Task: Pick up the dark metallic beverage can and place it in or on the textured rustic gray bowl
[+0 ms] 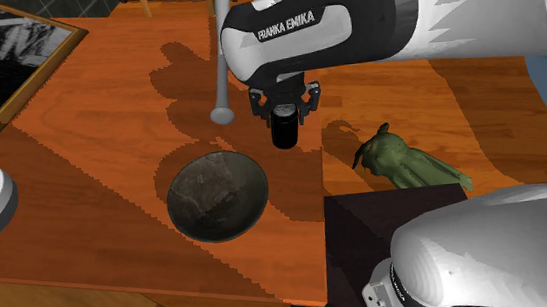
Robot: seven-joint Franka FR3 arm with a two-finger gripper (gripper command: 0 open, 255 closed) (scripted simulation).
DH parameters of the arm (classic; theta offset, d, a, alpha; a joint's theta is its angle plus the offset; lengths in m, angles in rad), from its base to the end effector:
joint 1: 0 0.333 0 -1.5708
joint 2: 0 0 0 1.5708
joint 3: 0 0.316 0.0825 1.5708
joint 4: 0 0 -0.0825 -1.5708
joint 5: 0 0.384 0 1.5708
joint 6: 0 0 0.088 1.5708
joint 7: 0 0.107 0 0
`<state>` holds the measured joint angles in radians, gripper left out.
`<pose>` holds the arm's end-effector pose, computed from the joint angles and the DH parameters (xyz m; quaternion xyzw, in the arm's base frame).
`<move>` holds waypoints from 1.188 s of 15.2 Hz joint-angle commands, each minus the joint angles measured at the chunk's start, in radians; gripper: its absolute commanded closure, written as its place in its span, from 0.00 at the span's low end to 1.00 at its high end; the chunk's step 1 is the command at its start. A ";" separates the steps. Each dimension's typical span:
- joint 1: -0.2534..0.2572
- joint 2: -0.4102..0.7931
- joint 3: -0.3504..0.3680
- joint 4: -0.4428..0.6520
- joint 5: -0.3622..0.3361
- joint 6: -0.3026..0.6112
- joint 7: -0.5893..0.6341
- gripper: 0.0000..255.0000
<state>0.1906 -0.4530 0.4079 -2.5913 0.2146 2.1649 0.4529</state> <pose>0.3262 0.2284 0.3971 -1.0000 0.0061 -0.0011 0.0024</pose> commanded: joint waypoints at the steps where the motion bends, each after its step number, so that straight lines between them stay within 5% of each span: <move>1: 0.000 0.001 0.000 -0.001 0.000 0.000 0.000 1.00; 18: -0.002 -0.082 -0.042 0.156 -0.016 -0.239 -0.004 1.00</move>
<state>0.1890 -0.5332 0.3676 -2.4508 0.2010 1.9427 0.4482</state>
